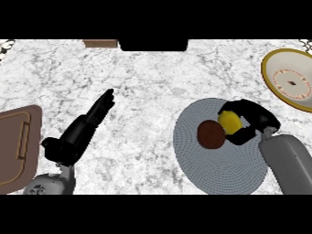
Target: Pick the lemon from the placemat and place it in the bowl
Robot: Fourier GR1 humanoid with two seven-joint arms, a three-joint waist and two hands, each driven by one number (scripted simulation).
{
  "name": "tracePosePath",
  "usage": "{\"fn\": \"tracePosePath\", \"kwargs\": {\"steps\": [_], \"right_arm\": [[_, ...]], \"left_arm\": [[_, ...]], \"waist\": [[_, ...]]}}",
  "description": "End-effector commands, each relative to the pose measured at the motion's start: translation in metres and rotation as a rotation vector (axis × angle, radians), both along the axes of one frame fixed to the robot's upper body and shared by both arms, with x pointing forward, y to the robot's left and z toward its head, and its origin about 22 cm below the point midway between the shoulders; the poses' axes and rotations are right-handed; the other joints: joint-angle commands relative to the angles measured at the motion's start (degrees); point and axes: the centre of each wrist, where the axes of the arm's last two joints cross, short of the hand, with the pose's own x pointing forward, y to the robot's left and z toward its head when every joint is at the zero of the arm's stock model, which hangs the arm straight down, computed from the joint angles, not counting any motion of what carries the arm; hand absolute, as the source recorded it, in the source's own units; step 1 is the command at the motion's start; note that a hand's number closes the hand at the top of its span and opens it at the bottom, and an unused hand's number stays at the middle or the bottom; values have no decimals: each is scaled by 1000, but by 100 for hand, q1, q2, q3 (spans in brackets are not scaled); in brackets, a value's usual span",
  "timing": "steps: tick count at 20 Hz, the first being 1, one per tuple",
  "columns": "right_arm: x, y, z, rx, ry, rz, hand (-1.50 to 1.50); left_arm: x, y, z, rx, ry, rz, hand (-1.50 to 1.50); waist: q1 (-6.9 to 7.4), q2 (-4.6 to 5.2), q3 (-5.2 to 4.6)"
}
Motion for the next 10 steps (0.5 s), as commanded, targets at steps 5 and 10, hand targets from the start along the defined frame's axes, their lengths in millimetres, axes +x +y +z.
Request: {"fn": "tracePosePath", "kwargs": {"steps": [5,10], "right_arm": [[28,11,-5,-46,-60,-109,150],[71,15,40,-240,-27,-562,150]], "left_arm": [[-4,-15,0,5,-12,1,0],[2,-17,1,-5,-15,-66,0]], "waist": [[58,14,3],[442,154,-5]]}}
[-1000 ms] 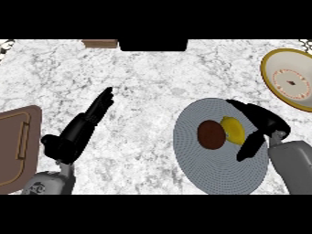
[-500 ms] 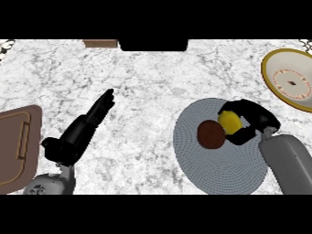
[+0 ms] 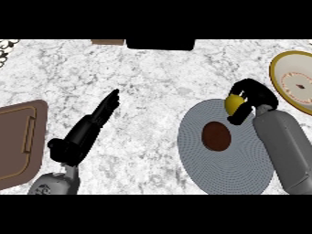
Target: Pick the lemon from the placemat and place it in the bowl
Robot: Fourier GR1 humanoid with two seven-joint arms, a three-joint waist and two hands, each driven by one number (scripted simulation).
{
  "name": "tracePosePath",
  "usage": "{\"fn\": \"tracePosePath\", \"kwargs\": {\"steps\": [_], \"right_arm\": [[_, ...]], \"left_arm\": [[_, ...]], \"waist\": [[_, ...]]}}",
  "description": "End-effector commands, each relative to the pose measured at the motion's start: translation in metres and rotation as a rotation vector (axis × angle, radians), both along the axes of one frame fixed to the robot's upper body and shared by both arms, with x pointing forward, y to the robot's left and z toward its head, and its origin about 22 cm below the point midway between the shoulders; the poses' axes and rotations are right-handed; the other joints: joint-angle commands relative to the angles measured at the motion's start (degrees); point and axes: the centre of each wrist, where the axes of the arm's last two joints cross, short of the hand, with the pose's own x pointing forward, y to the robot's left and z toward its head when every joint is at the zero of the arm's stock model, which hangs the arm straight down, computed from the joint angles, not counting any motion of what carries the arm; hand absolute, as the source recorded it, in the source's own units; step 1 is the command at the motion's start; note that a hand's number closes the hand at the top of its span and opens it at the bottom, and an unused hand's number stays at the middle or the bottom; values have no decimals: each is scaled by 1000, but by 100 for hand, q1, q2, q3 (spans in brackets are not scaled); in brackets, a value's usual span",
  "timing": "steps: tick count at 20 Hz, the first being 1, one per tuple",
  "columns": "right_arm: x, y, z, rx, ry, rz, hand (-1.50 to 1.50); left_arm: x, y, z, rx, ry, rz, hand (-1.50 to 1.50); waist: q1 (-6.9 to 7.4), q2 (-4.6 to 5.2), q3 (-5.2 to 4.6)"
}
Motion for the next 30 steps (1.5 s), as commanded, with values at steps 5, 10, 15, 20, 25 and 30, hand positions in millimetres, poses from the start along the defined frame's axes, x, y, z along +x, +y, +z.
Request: {"fn": "tracePosePath", "kwargs": {"steps": [5,10,15,20,25,30], "right_arm": [[53,26,37,-200,-20,-346,150],[63,25,51,-418,-164,-492,150],[76,37,107,-416,-490,-571,150],[81,37,123,-307,-696,-681,150],[87,7,135,-285,-709,-751,150],[79,-50,121,-430,-618,-790,150]], "left_arm": [[14,-9,13,11,-26,-42,0],[15,-6,10,11,-17,-20,0],[6,-13,4,-8,-5,-1,0],[0,-2,5,4,7,-18,0],[8,0,1,13,7,11,0],[5,19,1,-4,5,14,0]], "waist": [[211,88,8],[111,43,4],[20,-21,3],[38,-5,7],[-49,-3,3],[-49,0,4]]}}
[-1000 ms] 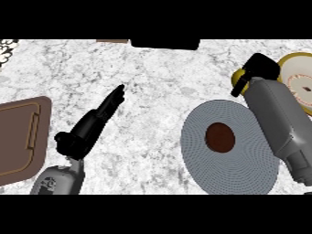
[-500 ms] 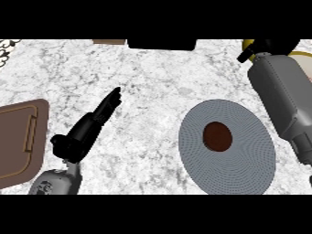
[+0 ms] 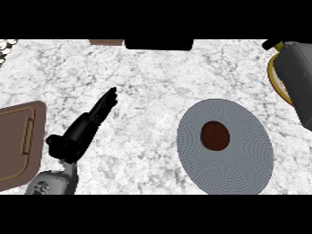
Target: Pick the lemon from the placemat and place it in the bowl
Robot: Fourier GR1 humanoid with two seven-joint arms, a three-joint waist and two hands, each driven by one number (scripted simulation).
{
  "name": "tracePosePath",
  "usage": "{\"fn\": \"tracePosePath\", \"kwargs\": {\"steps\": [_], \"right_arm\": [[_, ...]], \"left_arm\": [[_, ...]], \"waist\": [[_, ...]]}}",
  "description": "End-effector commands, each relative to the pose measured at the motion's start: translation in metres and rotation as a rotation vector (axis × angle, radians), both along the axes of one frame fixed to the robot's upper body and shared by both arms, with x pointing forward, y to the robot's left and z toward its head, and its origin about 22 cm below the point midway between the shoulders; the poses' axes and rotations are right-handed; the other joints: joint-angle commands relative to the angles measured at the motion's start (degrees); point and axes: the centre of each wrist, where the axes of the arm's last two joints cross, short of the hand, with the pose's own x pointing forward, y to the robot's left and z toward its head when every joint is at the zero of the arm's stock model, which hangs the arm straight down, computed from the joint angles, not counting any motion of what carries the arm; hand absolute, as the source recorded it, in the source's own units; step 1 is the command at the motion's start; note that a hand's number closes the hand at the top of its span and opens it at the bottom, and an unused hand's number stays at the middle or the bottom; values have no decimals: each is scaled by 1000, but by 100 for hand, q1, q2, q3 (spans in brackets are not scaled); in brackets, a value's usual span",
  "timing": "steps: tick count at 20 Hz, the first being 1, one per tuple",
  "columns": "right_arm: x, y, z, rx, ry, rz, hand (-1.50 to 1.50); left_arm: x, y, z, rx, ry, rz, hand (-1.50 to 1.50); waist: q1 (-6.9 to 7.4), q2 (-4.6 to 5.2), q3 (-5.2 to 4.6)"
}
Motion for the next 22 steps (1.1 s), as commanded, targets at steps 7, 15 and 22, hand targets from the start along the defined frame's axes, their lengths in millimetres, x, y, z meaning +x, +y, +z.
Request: {"fn": "tracePosePath", "kwargs": {"steps": [7,15,22], "right_arm": [[-29,-91,-45,-190,-5,-153,150],[-44,-126,-57,198,210,-163,150],[-64,-165,-50,253,54,-31,-150]], "left_arm": [[12,-1,3,-9,-7,0,0],[0,-4,-9,-20,-14,-11,0],[11,2,1,-13,-18,-3,0]], "waist": [[-30,28,8],[19,45,21],[63,77,25]]}}
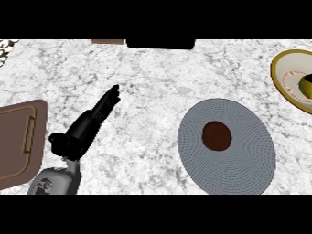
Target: Pick the lemon from the placemat and place it in the bowl
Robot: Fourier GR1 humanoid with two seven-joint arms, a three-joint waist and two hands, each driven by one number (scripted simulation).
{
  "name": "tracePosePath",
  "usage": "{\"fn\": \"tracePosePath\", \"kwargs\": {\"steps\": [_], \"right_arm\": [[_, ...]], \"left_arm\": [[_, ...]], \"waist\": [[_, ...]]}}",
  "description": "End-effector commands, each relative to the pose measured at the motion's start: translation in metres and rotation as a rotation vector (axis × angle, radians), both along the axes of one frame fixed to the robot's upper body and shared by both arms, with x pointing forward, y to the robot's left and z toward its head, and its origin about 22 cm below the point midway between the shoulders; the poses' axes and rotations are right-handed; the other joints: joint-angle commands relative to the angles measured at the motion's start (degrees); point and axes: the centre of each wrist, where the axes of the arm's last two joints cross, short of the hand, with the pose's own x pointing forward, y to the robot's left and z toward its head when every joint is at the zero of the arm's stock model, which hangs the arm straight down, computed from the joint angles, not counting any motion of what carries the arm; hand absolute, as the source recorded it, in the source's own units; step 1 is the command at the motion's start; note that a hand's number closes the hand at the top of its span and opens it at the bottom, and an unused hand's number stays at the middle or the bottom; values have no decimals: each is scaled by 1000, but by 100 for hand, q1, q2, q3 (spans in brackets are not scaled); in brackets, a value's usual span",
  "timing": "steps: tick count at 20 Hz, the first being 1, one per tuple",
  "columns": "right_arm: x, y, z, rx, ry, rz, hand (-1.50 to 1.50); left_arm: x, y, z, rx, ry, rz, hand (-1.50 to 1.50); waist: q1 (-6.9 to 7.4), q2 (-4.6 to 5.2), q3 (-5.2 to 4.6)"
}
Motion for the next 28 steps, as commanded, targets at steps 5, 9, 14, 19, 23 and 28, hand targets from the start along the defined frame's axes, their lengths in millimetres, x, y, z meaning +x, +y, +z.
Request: {"fn": "tracePosePath", "kwargs": {"steps": [5,9,14,19,23,28], "right_arm": [[-21,-32,-4,-39,-211,-5,-150],[-15,-28,7,-34,-408,-129,-150],[-35,-55,10,35,-546,-219,-150],[-69,-79,-17,57,-606,-307,-150],[-119,-116,-23,22,-660,-311,-150],[-170,-123,-41,39,-719,-314,-150]], "left_arm": [[-10,-2,-2,17,3,4,0],[-10,-4,1,12,8,4,0],[-4,-3,-7,10,12,43,0],[-10,32,-19,12,34,62,0],[-13,21,4,11,27,62,0],[-17,25,-12,10,28,64,0]], "waist": [[13,-17,-4],[-67,-62,-11],[-236,-106,-18],[-344,-152,-30],[-385,-177,-26],[-415,-179,-37]]}}
